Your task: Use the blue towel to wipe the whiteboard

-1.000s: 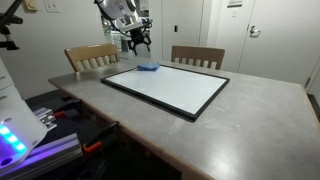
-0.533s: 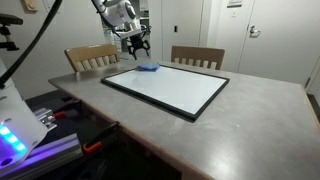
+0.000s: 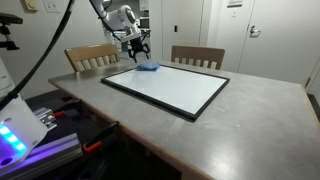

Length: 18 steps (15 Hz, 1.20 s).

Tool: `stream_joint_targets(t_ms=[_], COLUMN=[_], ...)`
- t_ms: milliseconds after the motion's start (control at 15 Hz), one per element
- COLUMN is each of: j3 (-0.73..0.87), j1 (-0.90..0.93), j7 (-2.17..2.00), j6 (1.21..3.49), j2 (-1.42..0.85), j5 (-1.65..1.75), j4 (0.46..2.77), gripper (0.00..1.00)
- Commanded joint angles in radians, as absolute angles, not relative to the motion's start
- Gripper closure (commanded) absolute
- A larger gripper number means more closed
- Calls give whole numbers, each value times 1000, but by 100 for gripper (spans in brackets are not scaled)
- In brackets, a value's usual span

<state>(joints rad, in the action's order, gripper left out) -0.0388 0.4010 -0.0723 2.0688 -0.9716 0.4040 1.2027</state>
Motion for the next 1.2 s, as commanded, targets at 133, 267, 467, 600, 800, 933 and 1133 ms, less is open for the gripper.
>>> stream_joint_targets(t_ms=[133,267,467,600,800,933,1133], j3=[-17,-10,11,26,36,39,39], j1=[428,436,449,454,454,453,455], j7=[-50,-50,-58,-62,-65,-64,-64], j6=[2025,2015,1984,1973,1966,1964,1966], j2=[-1033,-1042,-1049,-1050,-1050,-1052,-1054], j5=[408,414,429,438,450,452,454], j4=[1128,1121,1116,1115,1119,1117,1117], gripper=[0,0,0,0,0,0,0])
